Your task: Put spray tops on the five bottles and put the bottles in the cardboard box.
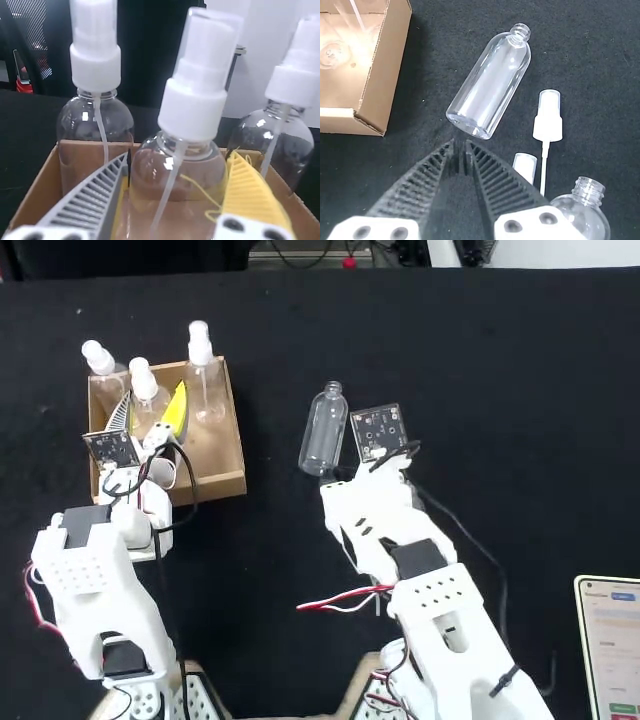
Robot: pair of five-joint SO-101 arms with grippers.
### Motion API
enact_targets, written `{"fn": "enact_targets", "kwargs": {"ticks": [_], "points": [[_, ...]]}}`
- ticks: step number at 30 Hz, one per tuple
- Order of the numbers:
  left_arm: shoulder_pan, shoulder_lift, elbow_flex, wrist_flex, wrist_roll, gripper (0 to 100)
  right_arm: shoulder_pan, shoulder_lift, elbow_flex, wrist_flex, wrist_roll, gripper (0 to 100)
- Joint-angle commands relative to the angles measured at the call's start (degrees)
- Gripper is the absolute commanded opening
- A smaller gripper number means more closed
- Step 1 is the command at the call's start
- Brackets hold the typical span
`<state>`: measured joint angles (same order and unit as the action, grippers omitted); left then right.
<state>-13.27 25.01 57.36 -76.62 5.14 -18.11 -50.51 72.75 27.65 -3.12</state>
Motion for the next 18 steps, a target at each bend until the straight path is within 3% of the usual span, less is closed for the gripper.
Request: {"fn": "enact_targets", "kwargs": {"ticks": [1,14,18], "points": [[-0.7,-1.0,0.6,-0.8,0.4,29,-0.4,-1.3,-0.3,-1.7,0.5,1.8],[-0.4,-1.3,0.7,-0.8,0.2,29,-0.4,-1.3,-0.3,-1.8,0.5,1.8],[-0.3,-7.3,3.4,2.1,0.5,29,-0.4,-1.3,-0.3,-1.8,0.5,1.8]]}}
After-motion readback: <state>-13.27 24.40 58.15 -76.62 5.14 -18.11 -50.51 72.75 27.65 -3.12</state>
